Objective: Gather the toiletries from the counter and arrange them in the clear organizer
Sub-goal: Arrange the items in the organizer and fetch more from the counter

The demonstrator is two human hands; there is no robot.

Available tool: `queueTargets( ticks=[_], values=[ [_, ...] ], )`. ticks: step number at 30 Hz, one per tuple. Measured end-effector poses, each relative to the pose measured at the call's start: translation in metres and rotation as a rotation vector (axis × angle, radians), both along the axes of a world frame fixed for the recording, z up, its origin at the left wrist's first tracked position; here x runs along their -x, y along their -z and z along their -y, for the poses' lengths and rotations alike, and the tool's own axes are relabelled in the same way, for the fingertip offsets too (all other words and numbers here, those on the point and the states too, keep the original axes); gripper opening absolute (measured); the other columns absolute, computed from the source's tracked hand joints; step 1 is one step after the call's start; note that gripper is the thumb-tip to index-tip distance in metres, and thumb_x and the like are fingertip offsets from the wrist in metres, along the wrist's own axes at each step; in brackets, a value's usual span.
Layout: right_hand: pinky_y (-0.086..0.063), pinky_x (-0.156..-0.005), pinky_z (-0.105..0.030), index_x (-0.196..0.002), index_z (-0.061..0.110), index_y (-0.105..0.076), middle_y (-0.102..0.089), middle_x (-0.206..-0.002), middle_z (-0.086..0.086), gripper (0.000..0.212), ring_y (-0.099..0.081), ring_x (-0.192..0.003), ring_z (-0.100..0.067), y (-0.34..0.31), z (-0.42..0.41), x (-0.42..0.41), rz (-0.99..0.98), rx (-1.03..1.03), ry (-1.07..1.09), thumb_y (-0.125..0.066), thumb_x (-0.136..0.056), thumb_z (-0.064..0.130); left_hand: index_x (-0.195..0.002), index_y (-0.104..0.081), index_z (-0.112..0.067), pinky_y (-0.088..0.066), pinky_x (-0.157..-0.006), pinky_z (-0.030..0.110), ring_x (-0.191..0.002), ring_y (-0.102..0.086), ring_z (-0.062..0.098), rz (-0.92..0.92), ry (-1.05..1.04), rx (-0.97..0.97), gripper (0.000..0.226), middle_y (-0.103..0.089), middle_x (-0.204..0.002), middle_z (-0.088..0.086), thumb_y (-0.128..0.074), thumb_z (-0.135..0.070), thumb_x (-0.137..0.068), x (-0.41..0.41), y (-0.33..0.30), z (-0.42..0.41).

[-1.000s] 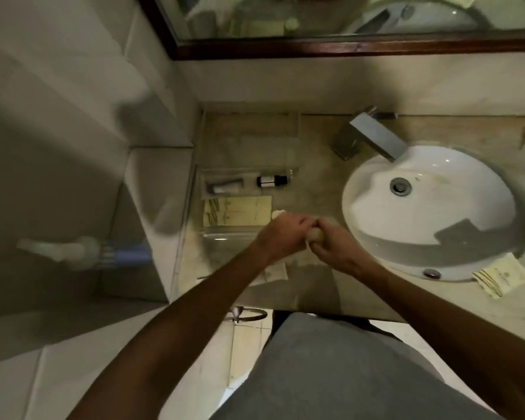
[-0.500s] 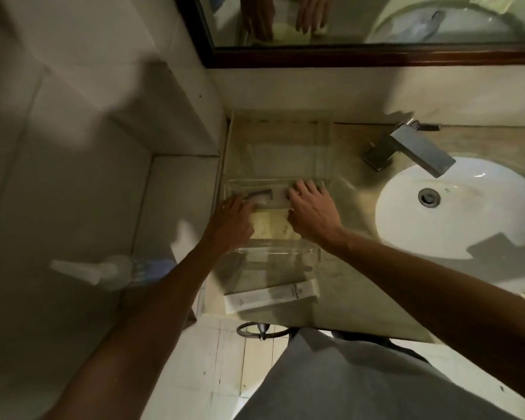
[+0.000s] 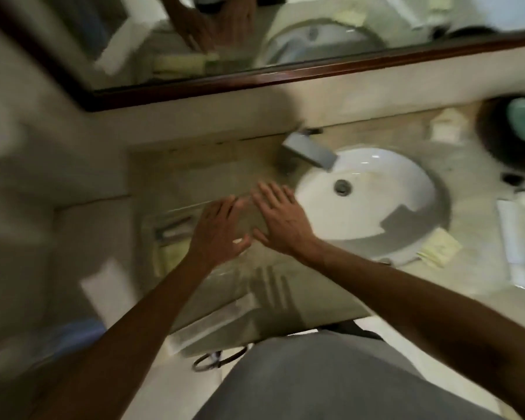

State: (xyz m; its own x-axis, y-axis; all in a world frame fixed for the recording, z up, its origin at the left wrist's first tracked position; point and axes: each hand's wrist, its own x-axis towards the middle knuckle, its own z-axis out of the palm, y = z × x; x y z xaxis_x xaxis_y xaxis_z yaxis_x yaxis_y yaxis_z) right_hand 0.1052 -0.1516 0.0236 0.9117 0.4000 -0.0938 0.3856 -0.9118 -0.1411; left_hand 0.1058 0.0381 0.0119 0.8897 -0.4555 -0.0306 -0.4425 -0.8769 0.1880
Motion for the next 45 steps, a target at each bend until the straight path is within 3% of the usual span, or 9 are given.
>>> queueTargets(
  ticks=[7,11,16,22,26,30,35,41,45],
  values=[
    [-0.033,-0.113,-0.048,-0.149,0.013,-0.037,-0.041,-0.152,-0.014,0.073,-0.038,-0.137,-0.033,0.018,0.208,0.071,-0.023,-0.103,0.417,-0.059,-0.086,0.042,-0.132,-0.052,-0.005,-0.038,-0.099,0.042,-0.120,-0.049,0.032,0.044,0.298,0.248,0.063,-0.053,-0.134,0.017,-0.063,-0.040,-0.080,0.013,0.029,0.225],
    [-0.041,-0.107,-0.043,-0.142,0.011,-0.046,-0.050,-0.143,-0.013,0.069,-0.047,-0.130,-0.032,0.030,0.339,0.113,-0.051,-0.103,0.605,-0.069,-0.079,0.025,-0.131,-0.050,-0.009,-0.046,-0.082,0.039,-0.108,-0.056,0.032,-0.191,0.313,0.200,0.063,-0.055,-0.126,0.012,-0.059,-0.044,-0.080,0.041,0.039,0.358],
    [-0.047,-0.099,-0.048,-0.140,0.010,-0.047,-0.049,-0.143,-0.015,0.064,-0.048,-0.127,-0.036,0.045,0.453,0.137,-0.147,-0.107,0.724,-0.067,-0.080,0.021,-0.148,-0.027,-0.012,-0.041,-0.098,0.039,-0.123,-0.046,0.030,-0.505,0.167,0.013,0.076,-0.042,-0.140,0.013,-0.059,-0.044,-0.086,0.075,0.066,0.480],
    [-0.047,-0.098,-0.046,-0.138,0.011,-0.048,-0.048,-0.140,-0.012,0.062,-0.045,-0.125,-0.032,0.049,0.525,0.130,-0.118,-0.191,0.834,-0.067,-0.080,0.024,-0.132,-0.049,-0.015,-0.051,-0.079,0.042,-0.094,-0.061,0.030,-0.356,0.114,0.279,0.046,-0.057,-0.114,0.011,-0.041,-0.030,-0.090,0.047,0.074,0.537],
    [-0.047,-0.095,-0.044,-0.136,0.012,-0.050,-0.049,-0.138,-0.011,0.059,-0.047,-0.121,-0.029,0.047,0.571,0.101,-0.050,-0.183,0.945,-0.069,-0.082,0.024,-0.140,-0.040,-0.018,-0.049,-0.085,0.042,-0.105,-0.056,0.027,-0.342,0.208,0.165,0.055,-0.051,-0.127,0.009,-0.052,-0.030,-0.088,0.008,0.064,0.582],
    [-0.048,-0.082,-0.040,-0.120,0.013,-0.058,-0.058,-0.117,-0.007,0.042,-0.058,-0.103,-0.026,0.054,0.615,0.067,0.010,-0.168,1.117,-0.060,-0.091,0.042,-0.141,-0.037,-0.017,-0.046,-0.092,0.037,-0.117,-0.049,0.024,-0.267,0.192,0.141,0.062,-0.046,-0.134,0.007,-0.064,-0.026,-0.086,-0.037,0.060,0.635],
    [-0.049,-0.067,-0.033,-0.108,0.016,-0.060,-0.063,-0.103,-0.002,0.057,-0.061,-0.085,-0.019,0.078,0.629,0.030,-0.020,-0.180,1.234,-0.057,-0.085,0.068,-0.139,-0.043,-0.016,-0.044,-0.095,0.036,-0.119,-0.050,0.023,-0.283,0.253,0.241,0.059,-0.049,-0.135,0.007,-0.066,-0.021,-0.085,-0.079,0.061,0.714],
    [-0.052,-0.084,-0.041,-0.126,0.015,-0.059,-0.057,-0.122,-0.007,0.040,-0.053,-0.106,-0.025,0.091,0.639,0.027,-0.041,-0.302,0.946,-0.064,-0.090,0.033,-0.126,-0.056,-0.014,-0.053,-0.086,0.036,-0.102,-0.059,0.024,-0.241,0.397,0.230,0.041,-0.046,-0.133,0.006,-0.065,-0.022,-0.087,-0.092,0.077,0.727],
    [-0.050,-0.082,-0.041,-0.122,0.012,-0.062,-0.059,-0.118,-0.009,0.043,-0.053,-0.107,-0.028,0.091,0.644,0.032,-0.039,-0.295,1.040,-0.068,-0.086,0.035,-0.119,-0.060,-0.012,-0.052,-0.084,0.038,-0.100,-0.058,0.026,-0.231,0.467,0.169,0.036,-0.053,-0.122,0.008,-0.066,-0.018,-0.084,-0.106,0.071,0.712]
  ],
)
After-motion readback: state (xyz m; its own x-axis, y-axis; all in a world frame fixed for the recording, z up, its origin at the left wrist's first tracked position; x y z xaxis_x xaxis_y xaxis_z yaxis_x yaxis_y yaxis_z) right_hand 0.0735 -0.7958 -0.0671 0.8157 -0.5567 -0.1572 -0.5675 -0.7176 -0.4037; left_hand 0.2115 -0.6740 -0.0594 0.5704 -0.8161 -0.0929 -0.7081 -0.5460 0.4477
